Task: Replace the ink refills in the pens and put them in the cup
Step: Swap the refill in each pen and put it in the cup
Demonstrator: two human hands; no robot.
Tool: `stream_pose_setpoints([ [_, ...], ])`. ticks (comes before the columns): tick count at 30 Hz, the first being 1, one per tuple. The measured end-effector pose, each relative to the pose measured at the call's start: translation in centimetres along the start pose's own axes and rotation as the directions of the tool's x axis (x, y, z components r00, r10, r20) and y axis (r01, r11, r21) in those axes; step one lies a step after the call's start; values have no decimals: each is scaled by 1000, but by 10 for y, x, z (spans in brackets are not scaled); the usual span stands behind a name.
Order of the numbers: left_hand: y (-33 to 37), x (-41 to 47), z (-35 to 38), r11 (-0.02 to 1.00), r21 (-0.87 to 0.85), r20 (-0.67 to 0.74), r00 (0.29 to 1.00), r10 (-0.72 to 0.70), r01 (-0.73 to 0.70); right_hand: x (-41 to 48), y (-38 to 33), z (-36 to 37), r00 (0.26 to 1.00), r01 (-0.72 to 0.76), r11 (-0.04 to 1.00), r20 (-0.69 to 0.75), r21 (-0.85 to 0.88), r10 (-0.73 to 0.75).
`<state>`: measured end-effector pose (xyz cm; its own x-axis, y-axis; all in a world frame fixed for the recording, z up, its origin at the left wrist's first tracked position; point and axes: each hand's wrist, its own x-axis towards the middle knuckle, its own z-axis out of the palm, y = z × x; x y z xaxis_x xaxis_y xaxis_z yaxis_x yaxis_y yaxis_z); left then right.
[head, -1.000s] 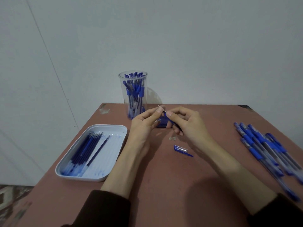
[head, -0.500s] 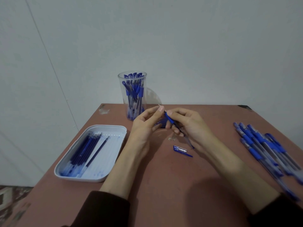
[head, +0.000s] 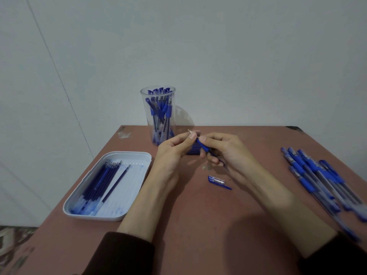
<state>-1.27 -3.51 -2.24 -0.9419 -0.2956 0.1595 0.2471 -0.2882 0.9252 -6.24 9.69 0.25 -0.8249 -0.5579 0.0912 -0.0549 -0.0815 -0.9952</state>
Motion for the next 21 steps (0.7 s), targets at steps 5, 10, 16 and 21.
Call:
stream_pose_setpoints([
  [5, -1, 1, 0, 999, 37, 41, 999, 7, -8, 2, -2, -7, 993, -101, 993, 64, 59, 98],
  [10, -11, 1, 6, 949, 315, 56, 998, -16, -2, 6, -1, -15, 987, -38, 998, -160, -55, 29],
  [16, -6, -13, 8, 403, 859, 377, 923, -78, -317, 9, -1, -26, 958, -55, 985, -285, -165, 5],
  [21, -3, -6, 1, 534, 823, 171, 981, 90, -193, 10, 2, -32, 967, 23, 942, -233, -334, -106],
])
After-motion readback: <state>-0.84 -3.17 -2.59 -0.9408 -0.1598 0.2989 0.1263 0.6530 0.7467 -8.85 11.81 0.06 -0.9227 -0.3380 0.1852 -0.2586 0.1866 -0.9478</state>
